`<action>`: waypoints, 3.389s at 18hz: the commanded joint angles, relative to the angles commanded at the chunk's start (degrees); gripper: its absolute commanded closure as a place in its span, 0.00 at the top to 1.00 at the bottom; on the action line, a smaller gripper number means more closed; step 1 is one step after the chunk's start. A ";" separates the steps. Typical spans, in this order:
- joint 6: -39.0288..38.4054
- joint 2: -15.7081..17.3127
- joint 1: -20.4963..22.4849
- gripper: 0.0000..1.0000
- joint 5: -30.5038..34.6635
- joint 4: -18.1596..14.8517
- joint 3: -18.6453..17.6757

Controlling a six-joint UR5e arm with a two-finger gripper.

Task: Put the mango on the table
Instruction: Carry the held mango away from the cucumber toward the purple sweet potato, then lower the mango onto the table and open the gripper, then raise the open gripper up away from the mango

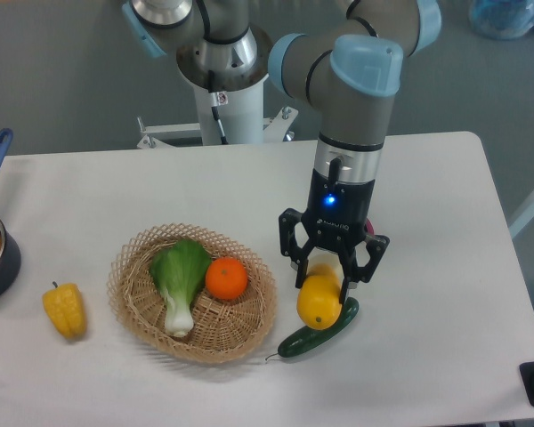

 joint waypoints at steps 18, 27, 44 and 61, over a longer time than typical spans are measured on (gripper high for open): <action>22.42 -4.30 5.88 0.43 15.30 -2.46 -5.11; 10.76 -10.36 8.00 0.43 14.51 -2.29 1.56; 3.96 -13.97 7.82 0.59 14.16 -2.29 3.86; 11.58 -7.21 0.81 1.00 22.13 -2.28 10.45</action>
